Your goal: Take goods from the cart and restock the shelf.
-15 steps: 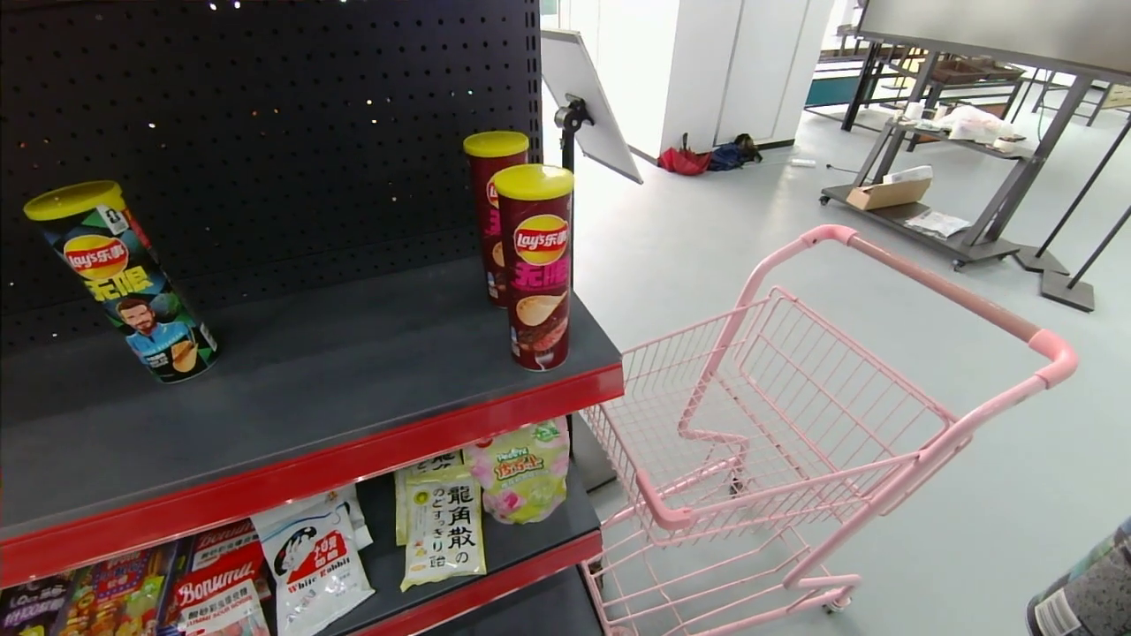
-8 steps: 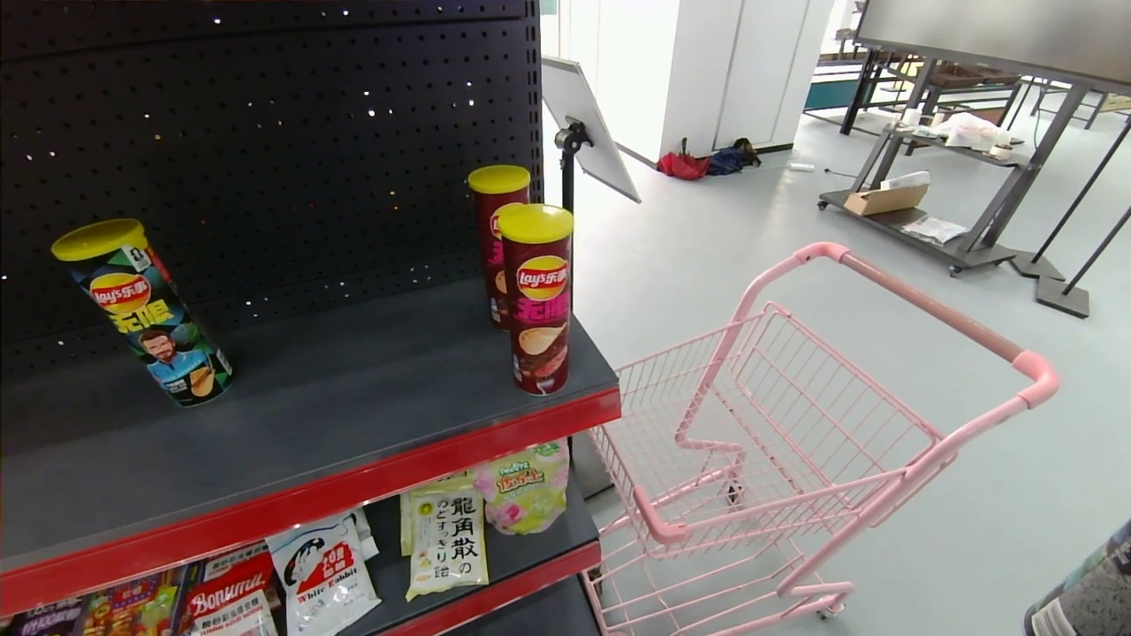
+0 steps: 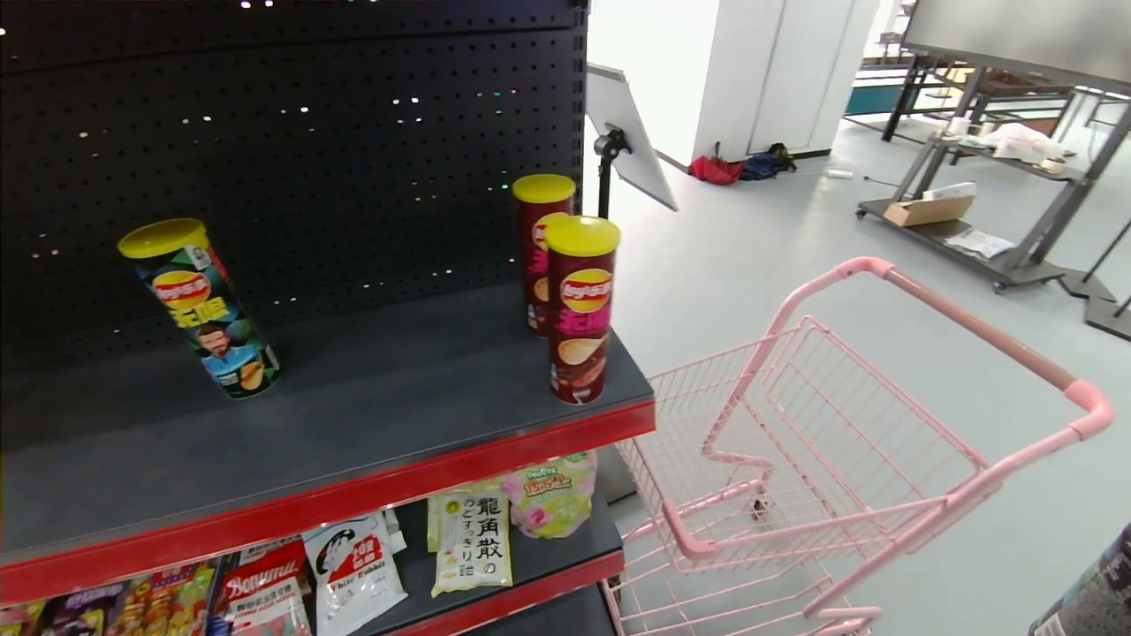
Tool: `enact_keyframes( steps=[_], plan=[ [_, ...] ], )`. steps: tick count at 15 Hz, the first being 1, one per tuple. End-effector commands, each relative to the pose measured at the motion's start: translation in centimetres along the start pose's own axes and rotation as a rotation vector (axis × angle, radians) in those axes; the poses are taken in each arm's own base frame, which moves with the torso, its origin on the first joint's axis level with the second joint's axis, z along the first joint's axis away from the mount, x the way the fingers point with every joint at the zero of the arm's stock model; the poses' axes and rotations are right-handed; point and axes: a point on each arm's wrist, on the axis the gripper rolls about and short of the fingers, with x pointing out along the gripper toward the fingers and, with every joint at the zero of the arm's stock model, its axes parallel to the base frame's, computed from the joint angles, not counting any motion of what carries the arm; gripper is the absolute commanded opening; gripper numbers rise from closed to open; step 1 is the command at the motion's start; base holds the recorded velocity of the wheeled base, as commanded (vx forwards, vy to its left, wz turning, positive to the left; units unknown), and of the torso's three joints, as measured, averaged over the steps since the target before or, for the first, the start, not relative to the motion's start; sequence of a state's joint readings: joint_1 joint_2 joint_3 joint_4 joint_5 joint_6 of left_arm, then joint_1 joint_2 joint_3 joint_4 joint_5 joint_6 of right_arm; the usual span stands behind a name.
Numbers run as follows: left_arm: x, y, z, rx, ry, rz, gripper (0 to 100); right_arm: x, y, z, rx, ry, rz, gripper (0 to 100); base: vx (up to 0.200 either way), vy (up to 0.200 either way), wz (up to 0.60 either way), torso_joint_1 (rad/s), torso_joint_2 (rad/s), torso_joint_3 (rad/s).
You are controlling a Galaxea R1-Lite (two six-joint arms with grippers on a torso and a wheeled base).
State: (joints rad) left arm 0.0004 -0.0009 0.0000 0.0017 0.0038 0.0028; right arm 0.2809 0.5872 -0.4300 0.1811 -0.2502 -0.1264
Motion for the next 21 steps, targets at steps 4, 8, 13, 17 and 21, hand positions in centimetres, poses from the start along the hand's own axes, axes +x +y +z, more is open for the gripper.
enact_keyframes(
  steps=[4,8,13,17,21],
  plan=[
    [0.0,0.0,0.0,0.0,0.001,0.0,100,-0.2,0.0,-0.6,-0.001,-0.001,0.0,0,0.0,0.0,0.6,0.01,0.0,0.001],
    [0.0,0.0,0.0,0.0,0.001,0.0,100,-0.8,0.0,-1.8,0.0,-0.03,0.002,0,0.0,0.0,0.0,0.0,0.0,0.0],
    [0.0,0.0,0.0,0.005,0.001,0.0,100,-2.7,0.1,-5.2,0.028,-0.157,0.06,0,0.0,0.12,0.0,-0.002,0.0,0.002],
    [0.0,0.0,0.0,0.005,0.001,0.0,100,-3.5,0.2,-6.0,0.067,-0.231,0.126,0,0.0,0.2,0.0,0.004,0.01,0.001],
    [0.0,0.0,0.0,0.005,0.001,0.0,100,-3.3,0.4,-6.8,0.066,-0.234,0.163,0,0.0,0.2,0.0,0.004,0.0,0.002]
  ],
)
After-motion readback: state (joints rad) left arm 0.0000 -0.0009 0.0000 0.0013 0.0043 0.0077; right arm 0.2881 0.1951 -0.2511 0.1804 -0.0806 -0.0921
